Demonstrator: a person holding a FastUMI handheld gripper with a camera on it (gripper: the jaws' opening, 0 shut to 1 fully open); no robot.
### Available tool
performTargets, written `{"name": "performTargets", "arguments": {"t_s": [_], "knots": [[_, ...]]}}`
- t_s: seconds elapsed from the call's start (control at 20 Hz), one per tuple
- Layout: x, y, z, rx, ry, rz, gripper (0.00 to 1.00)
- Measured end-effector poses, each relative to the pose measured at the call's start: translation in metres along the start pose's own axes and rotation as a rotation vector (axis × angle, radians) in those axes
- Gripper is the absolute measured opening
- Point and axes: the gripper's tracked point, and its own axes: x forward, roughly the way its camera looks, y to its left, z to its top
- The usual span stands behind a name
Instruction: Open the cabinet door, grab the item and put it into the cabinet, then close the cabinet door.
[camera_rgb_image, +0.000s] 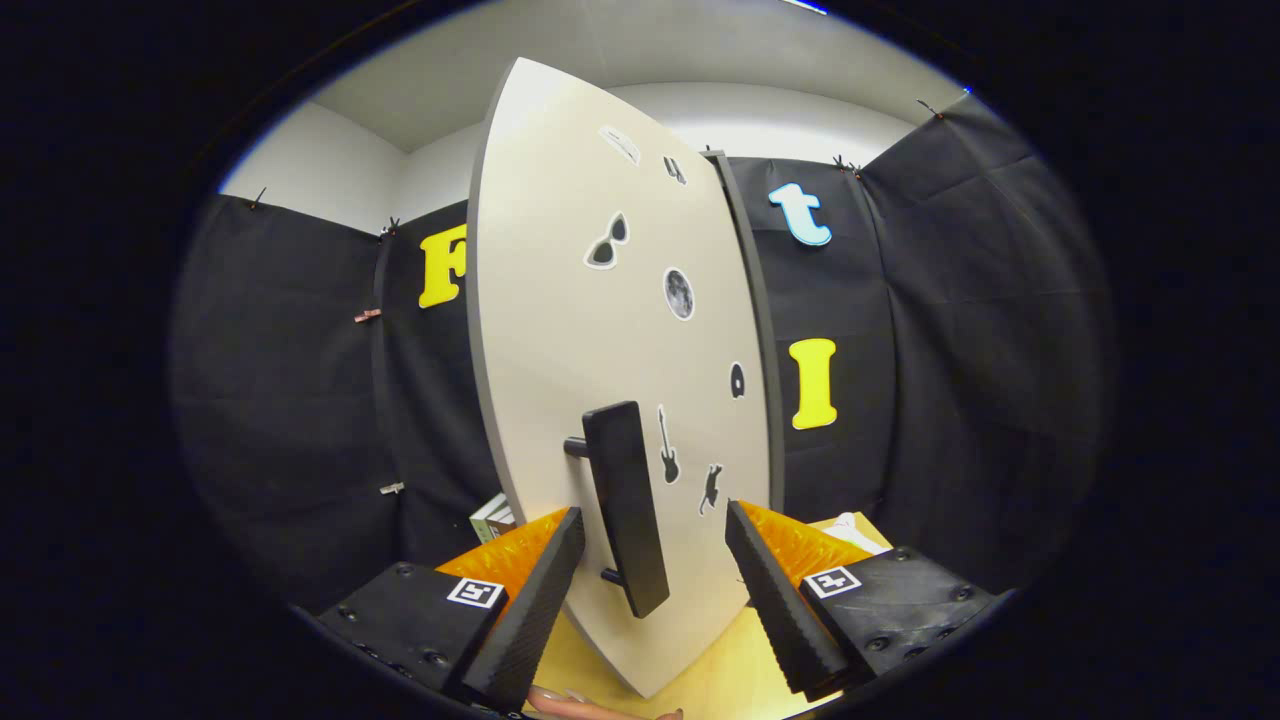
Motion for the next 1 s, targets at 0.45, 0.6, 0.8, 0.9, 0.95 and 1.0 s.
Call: {"name": "performTargets", "arguments": {"t_s": [0.45,0.6,0.8,0.9,0.95,1.0], "knots": [[-0.005,0.059,-0.009,-0.041,-0.037,-0.044,0.98],[-0.009,0.06,-0.009,-0.072,-0.035,-0.077,0.98],[-0.012,0.063,-0.004,-0.083,-0.048,-0.089,0.98],[-0.014,0.063,-0.002,-0.082,-0.051,-0.091,0.98],[-0.014,0.063,-0.002,-0.082,-0.05,-0.09,0.98],[-0.015,0.064,-0.002,-0.082,-0.049,-0.088,0.98]]}}
